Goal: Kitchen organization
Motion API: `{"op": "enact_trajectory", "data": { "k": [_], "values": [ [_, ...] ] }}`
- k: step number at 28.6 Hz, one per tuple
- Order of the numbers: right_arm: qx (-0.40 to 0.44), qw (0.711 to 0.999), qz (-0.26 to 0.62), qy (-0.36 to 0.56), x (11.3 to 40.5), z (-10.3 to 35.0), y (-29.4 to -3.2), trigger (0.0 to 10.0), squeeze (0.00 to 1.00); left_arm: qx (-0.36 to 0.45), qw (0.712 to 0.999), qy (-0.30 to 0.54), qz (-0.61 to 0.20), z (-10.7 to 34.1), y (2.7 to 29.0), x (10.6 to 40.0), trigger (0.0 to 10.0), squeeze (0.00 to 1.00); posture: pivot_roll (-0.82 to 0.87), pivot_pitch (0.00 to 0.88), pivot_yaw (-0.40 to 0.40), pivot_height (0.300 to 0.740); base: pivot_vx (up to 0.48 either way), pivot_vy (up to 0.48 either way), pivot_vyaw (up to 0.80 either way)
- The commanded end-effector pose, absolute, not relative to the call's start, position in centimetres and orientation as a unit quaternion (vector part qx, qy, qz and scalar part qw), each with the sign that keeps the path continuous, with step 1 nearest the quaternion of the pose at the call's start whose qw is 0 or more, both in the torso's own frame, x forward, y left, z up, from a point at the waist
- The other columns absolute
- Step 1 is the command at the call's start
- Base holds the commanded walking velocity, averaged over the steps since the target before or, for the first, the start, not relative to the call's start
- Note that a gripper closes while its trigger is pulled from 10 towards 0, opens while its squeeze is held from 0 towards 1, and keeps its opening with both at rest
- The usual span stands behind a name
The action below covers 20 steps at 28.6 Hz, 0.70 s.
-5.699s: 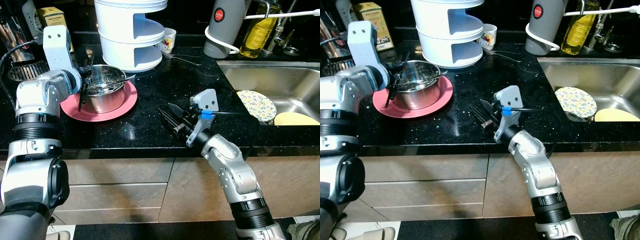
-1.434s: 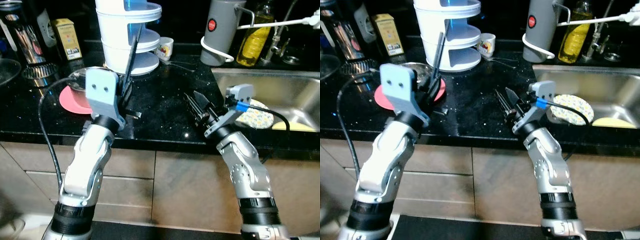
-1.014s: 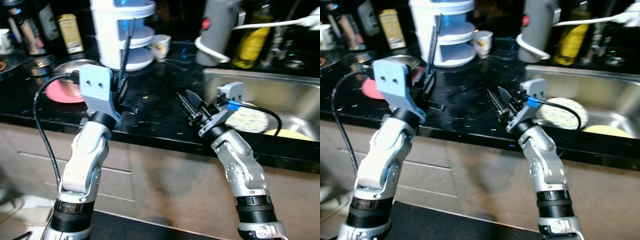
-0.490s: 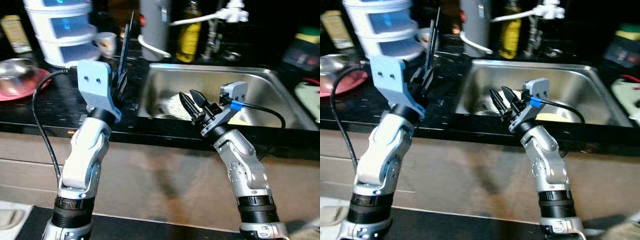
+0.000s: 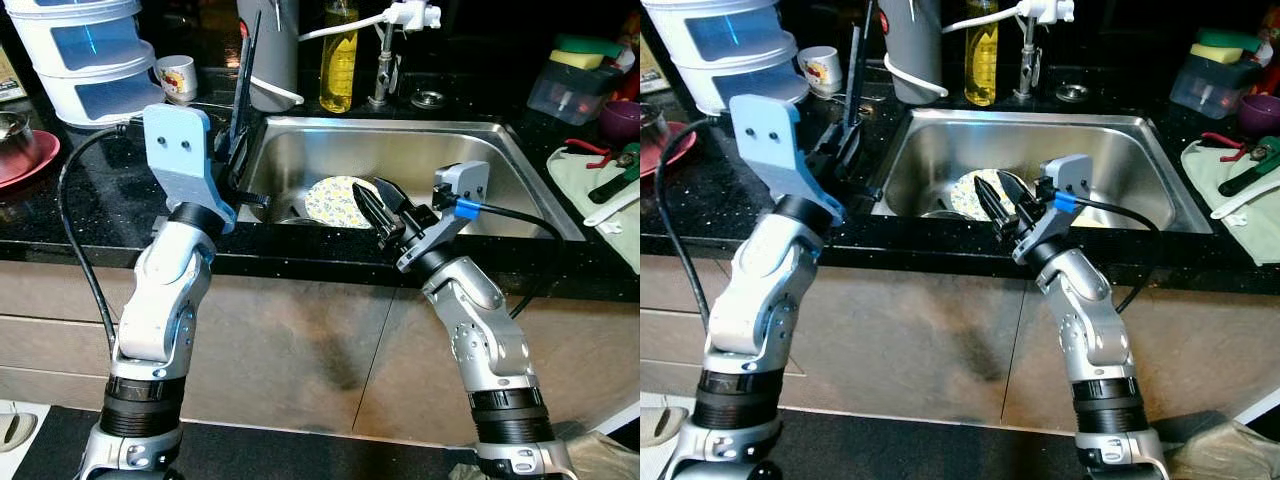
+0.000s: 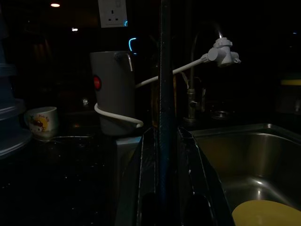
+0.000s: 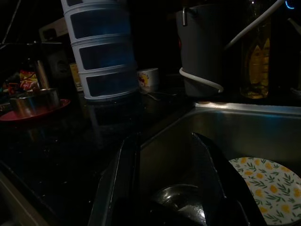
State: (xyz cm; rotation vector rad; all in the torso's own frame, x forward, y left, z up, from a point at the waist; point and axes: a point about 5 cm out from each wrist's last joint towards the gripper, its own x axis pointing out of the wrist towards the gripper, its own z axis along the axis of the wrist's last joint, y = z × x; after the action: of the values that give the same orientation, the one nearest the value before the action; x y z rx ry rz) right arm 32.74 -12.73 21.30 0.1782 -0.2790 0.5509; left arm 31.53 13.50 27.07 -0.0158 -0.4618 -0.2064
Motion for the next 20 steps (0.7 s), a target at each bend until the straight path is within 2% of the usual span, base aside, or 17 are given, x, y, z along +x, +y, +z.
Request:
{"op": "enact_trajectory", "data": {
  "k": [1, 2, 16, 20],
  "values": [
    [0.083, 0.951, 0.269, -0.13, 32.7, 21.0, -12.7, 10.0, 0.0, -0.014, 0.968, -0.229, -0.1, 27.1, 13.8, 31.8, 10.0, 0.0, 0.07, 0.022, -0.035, 0.74, 0.0, -0.472, 0.0],
    [0.083, 0.951, 0.269, -0.13, 32.7, 21.0, -12.7, 10.0, 0.0, -0.014, 0.968, -0.229, -0.1, 27.1, 13.8, 31.8, 10.0, 0.0, 0.07, 0.022, -0.035, 0.74, 0.0, -0.472, 0.0],
    [0.082, 0.95, 0.272, -0.13, 32.6, 21.0, -12.6, 10.0, 0.0, -0.014, 0.967, -0.241, -0.085, 28.0, 15.1, 32.7, 10.0, 0.0, 0.07, 0.024, -0.035, 0.74, 0.0, 0.0, 0.0],
    [0.081, 0.951, 0.269, -0.129, 32.7, 21.0, -12.7, 10.0, 0.0, 0.002, 0.972, -0.227, -0.057, 28.2, 17.0, 34.2, 10.0, 0.0, 0.07, 0.031, -0.039, 0.74, 0.0, 0.0, 0.0]
  ]
}}
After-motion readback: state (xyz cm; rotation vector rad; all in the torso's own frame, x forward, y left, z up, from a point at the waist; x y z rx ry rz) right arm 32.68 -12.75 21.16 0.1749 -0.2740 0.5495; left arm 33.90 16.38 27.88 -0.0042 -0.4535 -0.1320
